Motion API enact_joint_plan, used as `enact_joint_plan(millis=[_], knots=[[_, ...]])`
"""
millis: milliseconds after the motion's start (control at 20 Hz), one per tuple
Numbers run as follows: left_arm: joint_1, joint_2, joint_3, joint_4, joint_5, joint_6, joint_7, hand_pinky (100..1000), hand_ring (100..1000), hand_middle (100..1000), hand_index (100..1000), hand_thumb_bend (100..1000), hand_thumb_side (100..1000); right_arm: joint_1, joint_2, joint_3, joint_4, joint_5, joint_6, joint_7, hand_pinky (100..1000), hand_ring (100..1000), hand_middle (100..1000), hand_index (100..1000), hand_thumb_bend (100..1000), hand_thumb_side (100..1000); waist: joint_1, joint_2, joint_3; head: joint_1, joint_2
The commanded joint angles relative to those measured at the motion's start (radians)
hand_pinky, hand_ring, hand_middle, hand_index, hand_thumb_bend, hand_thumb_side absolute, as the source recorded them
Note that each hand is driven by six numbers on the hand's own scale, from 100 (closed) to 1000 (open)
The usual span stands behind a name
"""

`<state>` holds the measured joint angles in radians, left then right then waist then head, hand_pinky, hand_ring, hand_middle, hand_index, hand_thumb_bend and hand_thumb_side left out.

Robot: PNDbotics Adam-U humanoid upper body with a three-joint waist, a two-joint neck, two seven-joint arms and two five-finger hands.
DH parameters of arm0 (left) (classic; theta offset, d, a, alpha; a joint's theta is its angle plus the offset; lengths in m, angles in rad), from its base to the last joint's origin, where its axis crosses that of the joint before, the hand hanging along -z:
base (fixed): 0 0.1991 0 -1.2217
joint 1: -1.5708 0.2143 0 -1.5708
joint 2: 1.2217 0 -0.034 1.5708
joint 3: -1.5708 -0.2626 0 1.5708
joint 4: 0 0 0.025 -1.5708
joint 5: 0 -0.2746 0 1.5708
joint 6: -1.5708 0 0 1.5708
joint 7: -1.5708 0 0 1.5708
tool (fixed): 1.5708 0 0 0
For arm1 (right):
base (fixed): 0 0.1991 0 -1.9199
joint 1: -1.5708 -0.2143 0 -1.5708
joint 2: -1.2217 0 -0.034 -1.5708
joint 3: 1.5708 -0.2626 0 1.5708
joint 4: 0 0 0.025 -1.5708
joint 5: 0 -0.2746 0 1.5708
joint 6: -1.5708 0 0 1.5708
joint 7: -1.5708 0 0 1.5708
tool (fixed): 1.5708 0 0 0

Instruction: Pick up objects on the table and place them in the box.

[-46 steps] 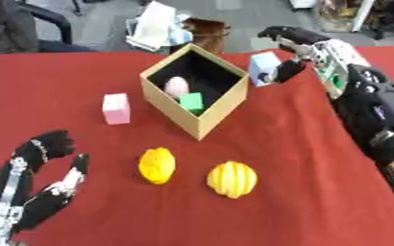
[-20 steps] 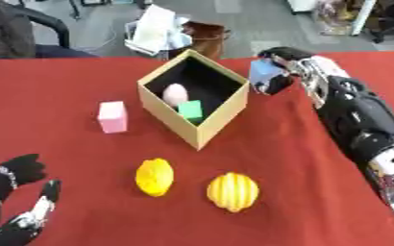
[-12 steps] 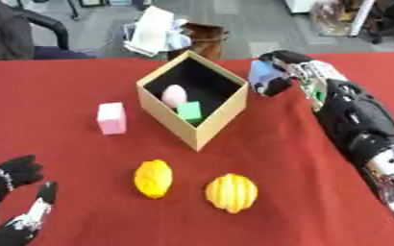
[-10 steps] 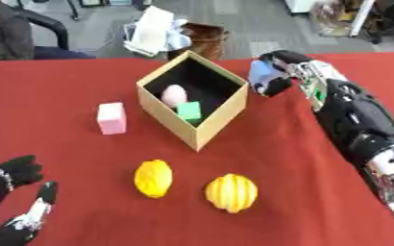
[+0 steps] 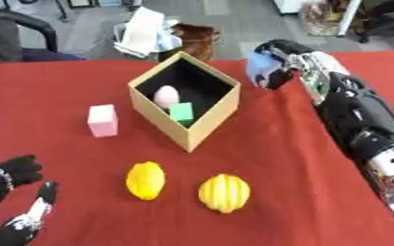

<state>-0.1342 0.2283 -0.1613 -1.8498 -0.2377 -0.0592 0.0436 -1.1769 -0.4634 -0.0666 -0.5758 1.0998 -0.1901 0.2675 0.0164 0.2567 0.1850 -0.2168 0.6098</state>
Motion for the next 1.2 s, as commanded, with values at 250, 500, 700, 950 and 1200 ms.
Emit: enact_joint_plan(millis=[250, 500, 700, 950, 1200], knots=[[-0.008, 0.013, 0.01, -0.018, -0.002, -0.002, 0.009, 750, 656, 639, 803, 377, 425, -0.036, -0.038, 0.013, -0.08, -0.032, -0.031, 0.032, 650, 573, 723, 810, 100, 100, -0.015, -0.012, -0.005, 0.007, -0.015], [-0.002, 0.005, 0.019, -0.017, -0.002, -0.002, 0.017, 750, 656, 639, 802, 377, 422, -0.088, 0.056, 0.113, -0.182, -0.094, -0.092, 0.076, 668, 587, 734, 820, 100, 100, -0.01, -0.029, -0.043, 0.029, -0.005], [0.006, 0.004, 0.022, -0.014, -0.004, -0.002, 0.021, 750, 656, 639, 803, 377, 423, -0.069, 0.092, 0.219, -0.291, -0.162, -0.159, 0.132, 679, 600, 744, 824, 100, 100, -0.01, -0.039, -0.063, 0.038, 0.002], [0.011, 0.005, 0.022, -0.012, -0.005, -0.003, 0.022, 750, 656, 639, 803, 382, 426, -0.027, 0.113, 0.29, -0.396, -0.246, -0.244, 0.207, 683, 610, 750, 828, 114, 100, -0.011, -0.048, -0.076, 0.04, 0.01], [0.017, 0.005, 0.025, -0.01, -0.005, -0.004, 0.024, 750, 656, 638, 803, 379, 424, 0.002, 0.13, 0.301, -0.377, -0.274, -0.311, 0.284, 701, 635, 763, 843, 100, 224, -0.012, -0.052, -0.082, 0.042, 0.015]])
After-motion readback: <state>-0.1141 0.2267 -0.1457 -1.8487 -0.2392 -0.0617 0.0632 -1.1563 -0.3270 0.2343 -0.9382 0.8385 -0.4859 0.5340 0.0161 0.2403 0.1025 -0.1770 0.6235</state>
